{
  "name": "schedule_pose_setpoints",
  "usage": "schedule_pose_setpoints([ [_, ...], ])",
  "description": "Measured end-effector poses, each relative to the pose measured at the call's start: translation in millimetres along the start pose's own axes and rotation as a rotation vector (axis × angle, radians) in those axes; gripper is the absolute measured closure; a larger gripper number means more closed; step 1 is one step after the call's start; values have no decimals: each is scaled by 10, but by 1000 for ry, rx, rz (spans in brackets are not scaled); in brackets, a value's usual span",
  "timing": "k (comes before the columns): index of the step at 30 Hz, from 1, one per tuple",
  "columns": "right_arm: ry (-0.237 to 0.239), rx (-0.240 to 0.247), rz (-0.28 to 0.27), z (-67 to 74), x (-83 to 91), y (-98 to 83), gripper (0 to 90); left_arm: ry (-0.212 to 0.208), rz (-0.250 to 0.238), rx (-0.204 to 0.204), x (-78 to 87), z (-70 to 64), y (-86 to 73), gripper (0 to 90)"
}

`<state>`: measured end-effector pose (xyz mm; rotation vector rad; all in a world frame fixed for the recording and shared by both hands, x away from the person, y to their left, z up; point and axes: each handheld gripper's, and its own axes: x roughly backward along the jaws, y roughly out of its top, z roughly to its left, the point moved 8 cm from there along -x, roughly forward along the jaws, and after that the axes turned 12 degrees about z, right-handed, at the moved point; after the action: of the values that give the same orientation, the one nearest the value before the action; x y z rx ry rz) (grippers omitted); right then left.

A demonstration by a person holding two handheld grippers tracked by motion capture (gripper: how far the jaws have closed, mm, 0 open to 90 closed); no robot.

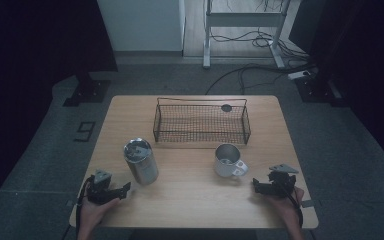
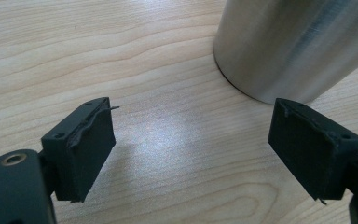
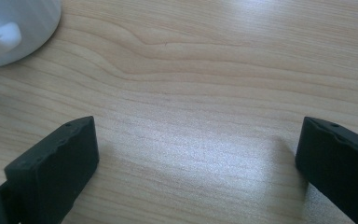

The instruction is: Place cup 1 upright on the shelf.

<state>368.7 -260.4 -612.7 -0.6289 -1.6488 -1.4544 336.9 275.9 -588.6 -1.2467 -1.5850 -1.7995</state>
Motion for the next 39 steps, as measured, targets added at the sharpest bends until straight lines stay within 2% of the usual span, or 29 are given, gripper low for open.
schedule_pose_setpoints([
  [7, 0, 0, -4, -15, 9, -10, 1, -6, -5, -16, 19, -14, -16, 146],
  [12, -2, 0, -3, -18, 10, -11, 1, -27, -8, 3, 23, -30, -17, 146],
  [17, -2, 0, -3, -17, 10, -11, 1, -29, -11, -19, 27, -70, -11, 146],
  [23, -1, 0, -3, -17, 10, -11, 1, -60, -80, -8, 183, -84, 53, 147],
  [26, -1, 0, -3, -17, 10, -11, 0, -63, -84, -18, 225, -98, 62, 146],
  [34, -2, 0, -3, -18, 10, -11, 1, -110, -145, -30, 457, -204, 144, 142],
  [39, -2, 0, -3, -18, 10, -11, 0, -124, -154, -46, 498, -250, 174, 129],
])
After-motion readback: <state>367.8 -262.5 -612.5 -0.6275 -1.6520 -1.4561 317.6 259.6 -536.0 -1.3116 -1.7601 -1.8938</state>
